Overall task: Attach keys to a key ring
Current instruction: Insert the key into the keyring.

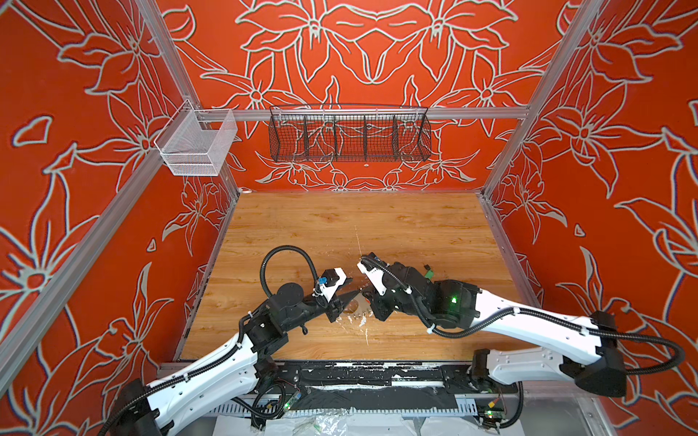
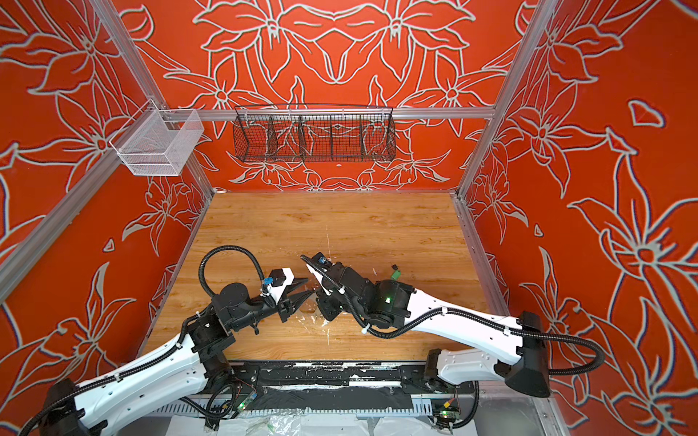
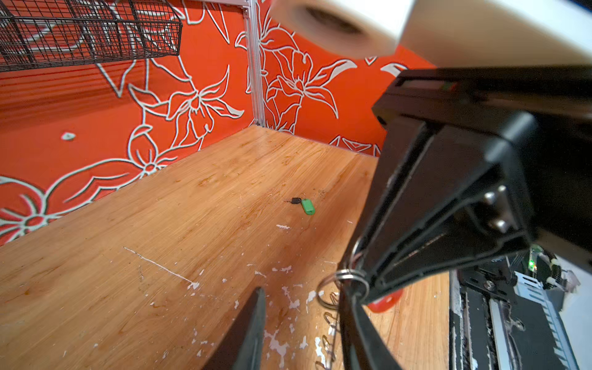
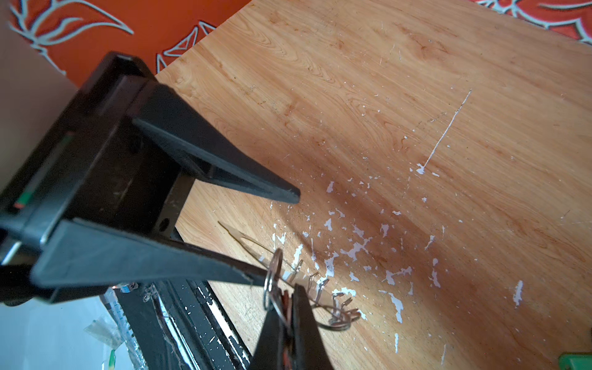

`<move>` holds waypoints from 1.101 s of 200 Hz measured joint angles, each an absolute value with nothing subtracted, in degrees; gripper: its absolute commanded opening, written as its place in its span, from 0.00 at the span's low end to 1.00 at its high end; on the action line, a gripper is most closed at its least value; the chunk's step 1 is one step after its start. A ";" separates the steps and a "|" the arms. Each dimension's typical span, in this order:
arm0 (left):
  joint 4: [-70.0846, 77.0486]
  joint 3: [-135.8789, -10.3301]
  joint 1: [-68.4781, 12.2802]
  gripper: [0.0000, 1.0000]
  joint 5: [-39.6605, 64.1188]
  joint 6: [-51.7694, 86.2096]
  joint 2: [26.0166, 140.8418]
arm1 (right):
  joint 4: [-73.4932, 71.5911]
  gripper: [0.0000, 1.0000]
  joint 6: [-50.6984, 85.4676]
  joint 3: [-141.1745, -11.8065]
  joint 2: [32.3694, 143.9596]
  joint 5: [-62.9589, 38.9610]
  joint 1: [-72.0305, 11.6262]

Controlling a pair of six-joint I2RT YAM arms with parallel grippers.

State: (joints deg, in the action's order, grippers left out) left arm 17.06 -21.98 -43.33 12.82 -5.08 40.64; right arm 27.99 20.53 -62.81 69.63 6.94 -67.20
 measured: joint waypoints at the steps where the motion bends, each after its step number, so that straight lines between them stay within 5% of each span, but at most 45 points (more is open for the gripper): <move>1: 17.08 -21.98 -43.33 0.35 12.80 -5.10 40.66 | 27.99 0.00 20.53 -62.78 69.63 6.92 -67.20; 149: 17.69 -22.61 -42.33 0.33 15.64 -4.27 42.78 | 27.66 0.00 19.42 -61.84 68.88 6.87 -67.20; 197: 17.69 -23.75 -41.98 0.18 20.34 -5.15 44.64 | 27.79 0.00 18.65 -61.80 68.88 6.42 -67.18; 220: 17.67 -23.79 -41.85 0.00 22.28 -5.10 44.95 | 28.08 0.00 18.35 -61.73 68.88 6.04 -67.18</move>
